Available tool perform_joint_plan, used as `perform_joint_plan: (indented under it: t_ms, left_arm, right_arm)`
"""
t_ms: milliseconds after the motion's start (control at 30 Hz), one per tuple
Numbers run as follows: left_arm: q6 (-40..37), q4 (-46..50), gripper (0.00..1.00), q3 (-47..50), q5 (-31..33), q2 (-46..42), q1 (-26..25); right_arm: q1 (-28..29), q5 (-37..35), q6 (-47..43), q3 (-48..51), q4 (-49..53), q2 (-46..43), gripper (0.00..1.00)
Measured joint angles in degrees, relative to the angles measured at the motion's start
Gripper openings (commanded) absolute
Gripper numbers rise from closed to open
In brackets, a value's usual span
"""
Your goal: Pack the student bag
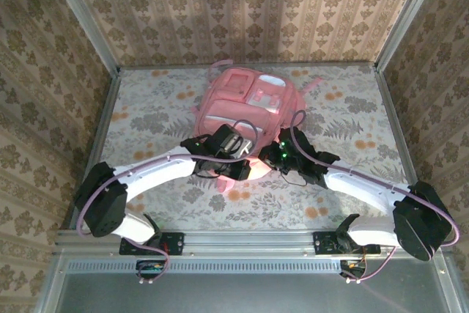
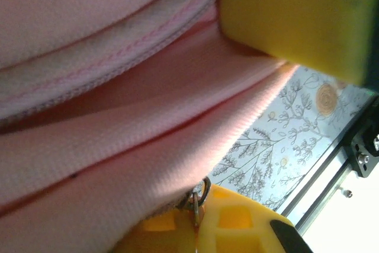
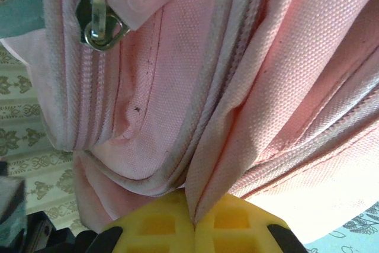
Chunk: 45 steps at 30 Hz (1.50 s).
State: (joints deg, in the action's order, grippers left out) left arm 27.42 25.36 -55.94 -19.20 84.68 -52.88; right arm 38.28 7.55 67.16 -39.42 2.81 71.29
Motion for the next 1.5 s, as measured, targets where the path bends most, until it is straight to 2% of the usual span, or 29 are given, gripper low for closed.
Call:
perform_joint_plan:
  t_ms: [267,567,600,733,867,967,1100,1267,1400,1500]
  left_arm:
    - [-0.17,0.39,0.15,-0.11,-0.09,1.86,-0.79]
    - [-0.17,0.9,0.19,-0.52,-0.09,1.86,-0.96]
    - [-0.17,0.96,0.18,-0.52,-0.07,1.86,-1.07]
    - [-0.48,1.18,0.0,-0.52,0.33,1.86,-1.09]
    - [-0.87,1.25,0.0,-0.52,1.05,1.86,-1.09]
    - [-1.01,0.96,0.21,-0.42,2.12,1.79,-1.09]
    - [-0.24,-0.92,0.33,2.01,3.61,-1.66,-1.14]
    - [1.4,-3.06,0.43,5.51,7.5,-10.51,-1.49]
    - [4.2,-5.92,0.44,9.07,10.95,-17.14,-2.99]
    - [5.73,-6.29,0.44,9.42,12.15,-17.97,-3.41]
  right_arm:
    - [-0.04,0.13,0.02,0.0,0.9,0.46,0.0]
    - [-0.11,0.15,0.02,0.0,0.85,0.7,0.0]
    - [-0.11,0.15,0.04,-0.02,0.85,0.83,0.0]
    - [-0.15,0.28,0.09,0.0,0.74,1.44,0.0]
    - [-0.15,0.37,0.09,0.0,0.63,1.73,0.0]
    - [-0.22,0.39,0.07,0.0,0.66,1.73,0.0]
    - [-0.22,0.42,0.09,0.0,0.66,1.64,0.0]
    - [-0.2,0.44,1.68,0.0,0.44,1.44,0.0]
    - [0.02,0.26,4.83,0.0,0.04,1.4,0.0]
    - [0.15,0.07,7.08,0.0,-0.28,1.4,0.0]
